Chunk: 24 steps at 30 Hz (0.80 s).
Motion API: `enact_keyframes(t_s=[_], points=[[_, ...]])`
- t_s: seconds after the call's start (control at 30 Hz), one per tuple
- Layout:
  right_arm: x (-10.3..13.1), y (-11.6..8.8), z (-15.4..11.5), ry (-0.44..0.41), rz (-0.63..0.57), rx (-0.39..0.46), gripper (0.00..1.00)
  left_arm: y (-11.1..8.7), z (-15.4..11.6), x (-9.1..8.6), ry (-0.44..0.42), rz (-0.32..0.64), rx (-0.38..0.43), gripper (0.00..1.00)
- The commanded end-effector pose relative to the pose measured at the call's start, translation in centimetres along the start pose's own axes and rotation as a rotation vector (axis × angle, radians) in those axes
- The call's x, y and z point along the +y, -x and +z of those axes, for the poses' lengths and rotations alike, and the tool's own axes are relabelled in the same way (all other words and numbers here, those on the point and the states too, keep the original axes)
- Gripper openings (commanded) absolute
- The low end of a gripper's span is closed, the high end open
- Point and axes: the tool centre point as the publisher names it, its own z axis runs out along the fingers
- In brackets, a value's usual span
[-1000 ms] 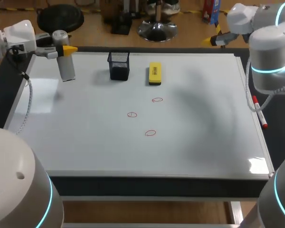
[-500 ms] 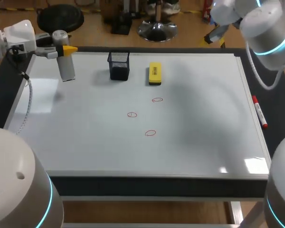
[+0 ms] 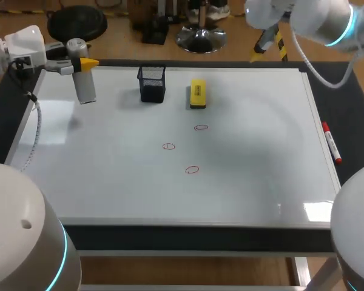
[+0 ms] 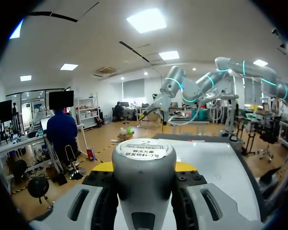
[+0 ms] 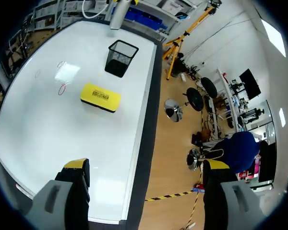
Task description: Pick up the inspection probe, press it on each red-marked spot on the whiteboard one by one, put down the probe, pick up the eraser, and wipe off all the red marks.
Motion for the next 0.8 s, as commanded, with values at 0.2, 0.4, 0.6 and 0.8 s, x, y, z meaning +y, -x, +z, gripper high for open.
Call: enact_keyframes(t_s=[0.2,0.4,0.6,0.8], points=[[0.44,0.15,0.78,-0.323,-0.340,0.412,1.00,-0.10,0.03,-0.06,-0.002,0.002,-0.004,0.00],[0.79,0.03,0.45,-0.290,-0.287,0.406,1.00,-0.10,0.03,-0.06,-0.002,0.002,-0.004,0.00],[0.79,0.03,0.45,-0.290,-0.287,0.406,1.00,-0.10,0.03,-0.06,-0.002,0.002,-0.004,0.00],[0.79,0.03,0.45,-0.290,-0.287,0.406,1.00,-0.10,0.03,-0.06,-0.002,0.002,-0.004,0.00]])
